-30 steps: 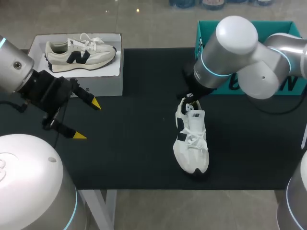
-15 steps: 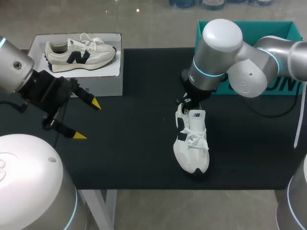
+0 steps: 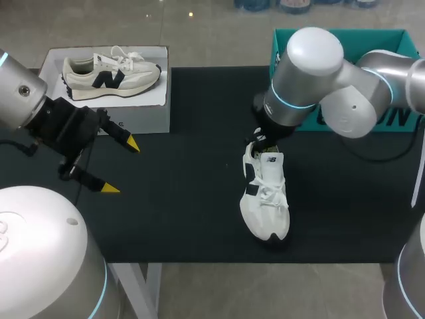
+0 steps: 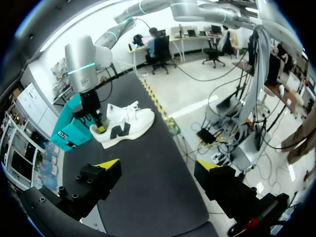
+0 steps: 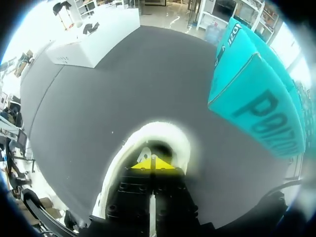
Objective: Take the shoe out of the shoebox, open the shoe tongue, remove and reinsert the insole, then place the shoe into the shoebox
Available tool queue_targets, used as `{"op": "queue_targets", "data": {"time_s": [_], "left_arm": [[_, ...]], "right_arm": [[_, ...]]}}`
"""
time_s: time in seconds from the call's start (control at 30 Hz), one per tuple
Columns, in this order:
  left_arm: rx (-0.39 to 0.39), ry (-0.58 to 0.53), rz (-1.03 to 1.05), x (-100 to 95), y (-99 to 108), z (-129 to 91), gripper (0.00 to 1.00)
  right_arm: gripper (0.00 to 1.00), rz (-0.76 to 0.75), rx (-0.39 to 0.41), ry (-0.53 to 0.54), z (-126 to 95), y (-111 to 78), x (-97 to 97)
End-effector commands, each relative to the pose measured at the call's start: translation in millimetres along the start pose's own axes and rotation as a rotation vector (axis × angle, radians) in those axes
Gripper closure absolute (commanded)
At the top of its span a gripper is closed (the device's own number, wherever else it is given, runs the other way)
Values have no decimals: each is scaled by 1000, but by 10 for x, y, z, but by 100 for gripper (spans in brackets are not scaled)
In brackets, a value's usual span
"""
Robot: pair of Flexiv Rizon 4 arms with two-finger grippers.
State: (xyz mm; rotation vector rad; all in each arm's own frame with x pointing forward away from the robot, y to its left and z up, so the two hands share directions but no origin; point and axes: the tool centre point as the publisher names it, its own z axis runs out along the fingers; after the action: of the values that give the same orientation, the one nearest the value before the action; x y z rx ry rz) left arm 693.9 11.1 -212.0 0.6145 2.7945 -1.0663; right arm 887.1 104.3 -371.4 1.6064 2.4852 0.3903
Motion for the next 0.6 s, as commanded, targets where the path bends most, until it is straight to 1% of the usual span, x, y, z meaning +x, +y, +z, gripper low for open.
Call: {"op": "queue_targets", "data": {"time_s": [0.03,0.23,0.4,0.53,0.6], "left_arm": [[-1,2,0,0,2,-3,0],[-1,2,0,0,2,-3,0],[-1,2,0,0,2,-3,0],[-1,2,0,0,2,-3,0],[-1,2,0,0,2,-3,0]], "right_arm": [[100,-3,-3,-13,-154,-66,-13],[100,-3,37,9,-26,-87,56],[100,-13,83,34,94,-51,154],[100,-3,107,67,270,-35,200],[100,-2,124,60,342,-41,205]]}}
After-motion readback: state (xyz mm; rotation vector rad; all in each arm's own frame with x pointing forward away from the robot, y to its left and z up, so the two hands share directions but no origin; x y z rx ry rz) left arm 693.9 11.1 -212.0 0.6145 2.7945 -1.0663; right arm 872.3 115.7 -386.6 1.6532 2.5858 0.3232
